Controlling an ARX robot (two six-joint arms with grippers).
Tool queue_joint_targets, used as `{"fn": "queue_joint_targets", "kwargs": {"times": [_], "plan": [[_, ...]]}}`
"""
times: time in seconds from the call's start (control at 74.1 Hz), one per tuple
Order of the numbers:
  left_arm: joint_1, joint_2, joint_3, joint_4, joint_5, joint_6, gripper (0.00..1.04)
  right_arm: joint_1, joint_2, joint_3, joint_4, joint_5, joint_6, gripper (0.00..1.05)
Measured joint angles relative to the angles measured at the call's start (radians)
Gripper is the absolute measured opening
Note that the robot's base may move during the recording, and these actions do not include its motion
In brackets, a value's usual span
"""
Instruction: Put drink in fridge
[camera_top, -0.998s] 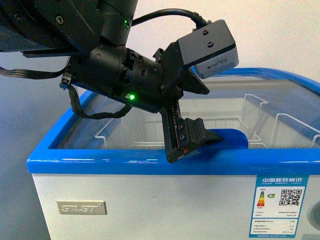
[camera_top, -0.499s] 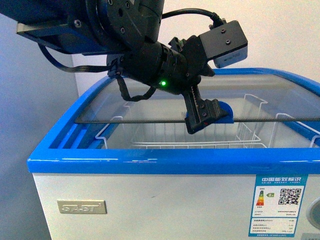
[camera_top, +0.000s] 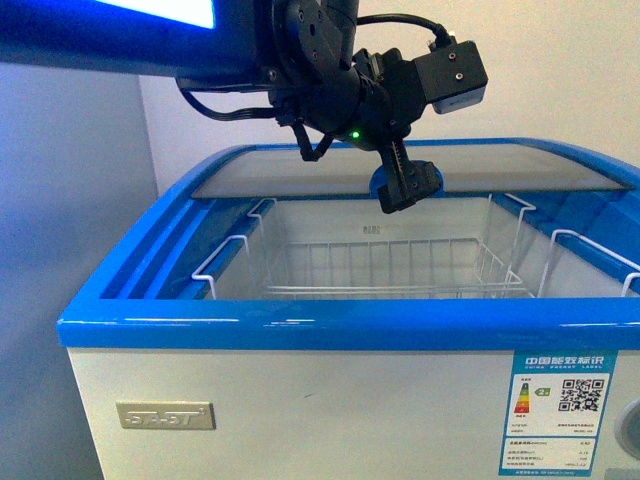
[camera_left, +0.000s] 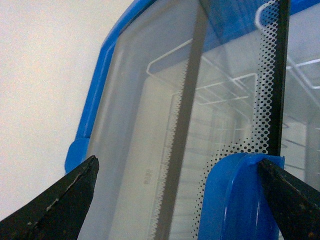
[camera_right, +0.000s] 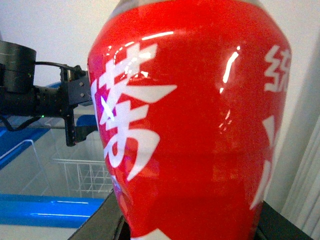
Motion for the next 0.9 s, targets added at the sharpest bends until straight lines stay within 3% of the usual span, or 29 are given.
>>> {"fn": "queue_joint_targets", "kwargs": {"times": [0.094,0.175,0.229,0.31,0.418,0.539,0.796,0.904], "plan": [[0.000,0.066,0.121,-0.003,-0.026,-0.006,0.97,0.000,0.000,0.000,0.000,0.000,0.000,0.37],[0.000,0.062,0.085,0.109,-0.072,-0.044,0.97,0.000,0.000,0.000,0.000,0.000,0.000,0.37],[0.003,0.037,0.019,0.231,-0.134,-0.130,0.97,0.000,0.000,0.000,0.000,-0.001,0.000,0.37],[0.021,-0.083,-0.160,0.362,-0.207,-0.415,0.97,0.000,0.000,0.000,0.000,0.001,0.000,0.37],[0.053,-0.377,-0.523,0.484,-0.184,-0.796,0.97,0.000,0.000,0.000,0.000,0.001,0.000,0.37],[0.086,-0.694,-0.928,0.564,-0.115,-1.061,0.97,0.000,0.000,0.000,0.000,0.001,0.000,0.37],[0.171,-1.112,-1.512,0.658,0.024,-1.291,0.97,0.000,0.000,0.000,0.000,0.001,0.000,0.37],[0.216,-1.300,-1.669,0.672,0.096,-1.374,0.97,0.000,0.000,0.000,0.000,0.001,0.000,0.37]]}}
